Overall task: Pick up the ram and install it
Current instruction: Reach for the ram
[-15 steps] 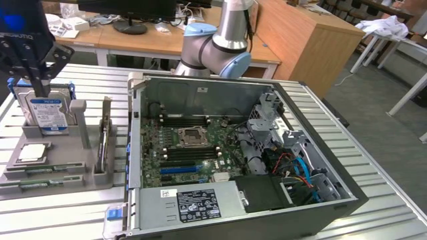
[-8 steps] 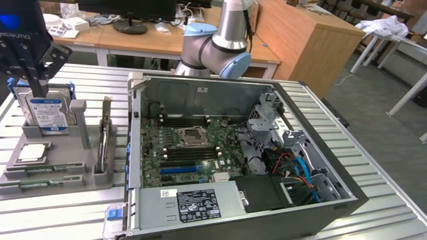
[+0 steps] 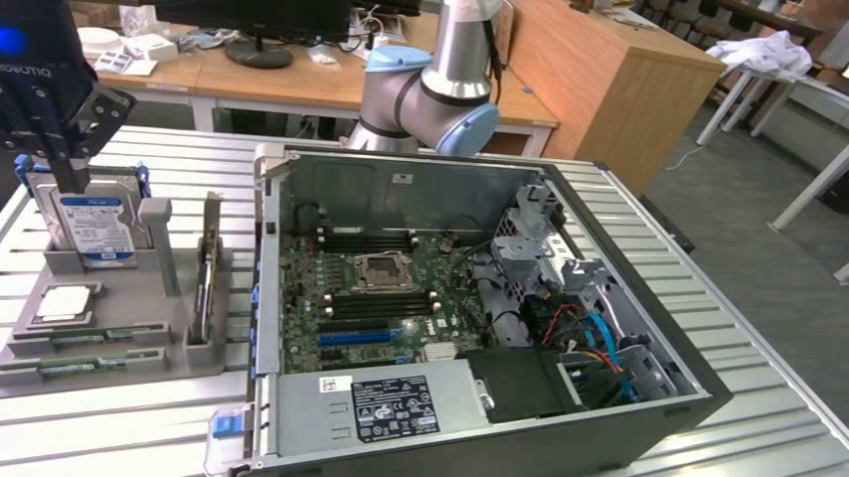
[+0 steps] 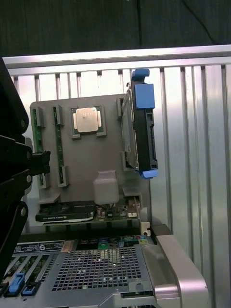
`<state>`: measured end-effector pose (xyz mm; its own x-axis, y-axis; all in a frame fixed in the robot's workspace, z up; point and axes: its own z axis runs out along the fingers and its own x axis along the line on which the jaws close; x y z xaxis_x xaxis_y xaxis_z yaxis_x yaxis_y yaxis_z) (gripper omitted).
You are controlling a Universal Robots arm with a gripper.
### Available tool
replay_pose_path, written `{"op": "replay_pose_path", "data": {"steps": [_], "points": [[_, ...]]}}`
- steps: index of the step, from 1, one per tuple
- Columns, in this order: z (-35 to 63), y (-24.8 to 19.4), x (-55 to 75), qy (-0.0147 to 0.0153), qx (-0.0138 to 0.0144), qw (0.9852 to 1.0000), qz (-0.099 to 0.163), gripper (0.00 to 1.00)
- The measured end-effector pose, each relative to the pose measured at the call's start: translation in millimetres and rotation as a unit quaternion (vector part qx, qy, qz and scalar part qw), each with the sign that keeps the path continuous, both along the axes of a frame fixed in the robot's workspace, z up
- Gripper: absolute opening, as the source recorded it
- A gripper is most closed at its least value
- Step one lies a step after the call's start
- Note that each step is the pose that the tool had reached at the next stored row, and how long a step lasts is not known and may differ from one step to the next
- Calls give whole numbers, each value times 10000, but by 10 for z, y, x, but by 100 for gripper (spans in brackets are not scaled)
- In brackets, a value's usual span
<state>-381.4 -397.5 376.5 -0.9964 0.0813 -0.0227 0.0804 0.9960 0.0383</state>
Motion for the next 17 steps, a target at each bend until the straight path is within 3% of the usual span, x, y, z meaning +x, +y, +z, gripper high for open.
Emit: {"op": "replay_pose_path", "data": {"steps": [3,17], "points": [[0,-17,-2,0,0,10000,0,11],[0,-201,-1,0,0,10000,0,11]]}}
